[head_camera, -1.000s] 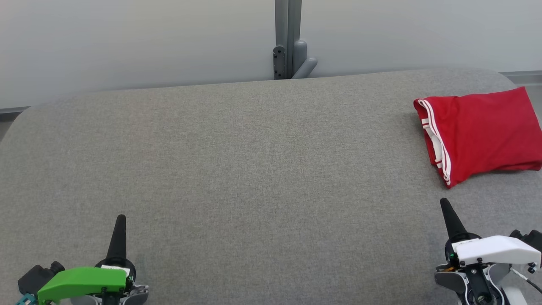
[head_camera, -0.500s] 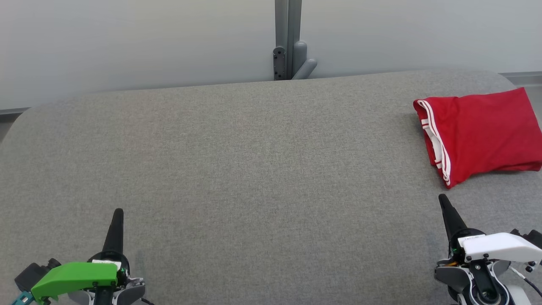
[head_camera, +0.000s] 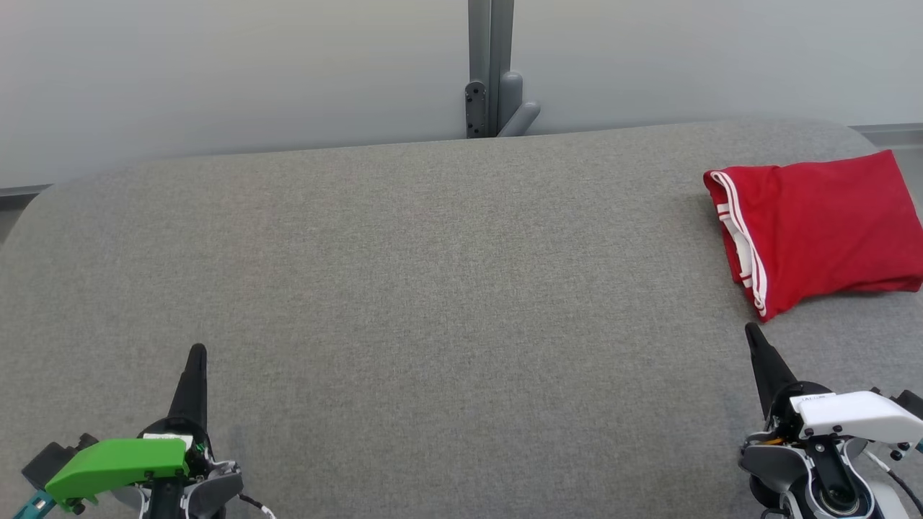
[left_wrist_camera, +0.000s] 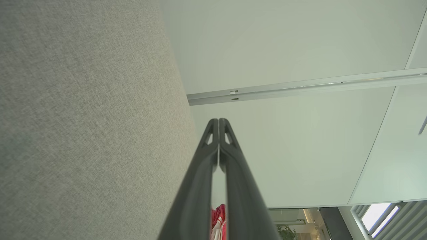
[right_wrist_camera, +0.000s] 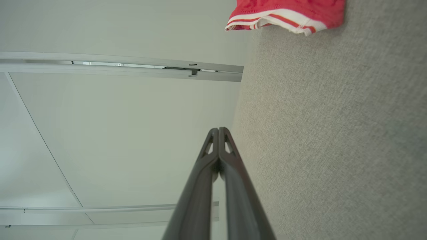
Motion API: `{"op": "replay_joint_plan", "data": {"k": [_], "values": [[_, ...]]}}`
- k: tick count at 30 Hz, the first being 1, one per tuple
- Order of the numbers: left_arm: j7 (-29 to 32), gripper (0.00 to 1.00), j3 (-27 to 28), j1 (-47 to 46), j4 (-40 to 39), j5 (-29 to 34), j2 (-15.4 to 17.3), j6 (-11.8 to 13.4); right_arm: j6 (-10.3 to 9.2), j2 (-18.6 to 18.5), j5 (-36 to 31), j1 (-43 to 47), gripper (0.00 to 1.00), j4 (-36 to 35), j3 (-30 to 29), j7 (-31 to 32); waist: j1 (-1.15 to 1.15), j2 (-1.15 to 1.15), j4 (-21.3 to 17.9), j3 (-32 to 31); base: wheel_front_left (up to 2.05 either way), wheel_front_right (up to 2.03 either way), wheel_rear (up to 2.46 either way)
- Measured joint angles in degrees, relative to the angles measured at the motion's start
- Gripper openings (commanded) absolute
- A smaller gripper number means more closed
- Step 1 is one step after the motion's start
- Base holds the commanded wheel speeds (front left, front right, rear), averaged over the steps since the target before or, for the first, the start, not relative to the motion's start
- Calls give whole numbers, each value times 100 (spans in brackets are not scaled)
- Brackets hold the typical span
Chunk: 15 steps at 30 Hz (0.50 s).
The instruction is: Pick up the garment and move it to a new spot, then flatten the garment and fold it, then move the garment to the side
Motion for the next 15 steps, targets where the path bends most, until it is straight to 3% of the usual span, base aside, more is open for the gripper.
{"op": "replay_joint_plan", "data": {"k": [15], "values": [[159, 0, 94, -112, -9, -548, -23, 0, -1, -11, 704, -61, 0, -25, -18, 166, 0, 0, 0, -20, 0, 0, 0]]}}
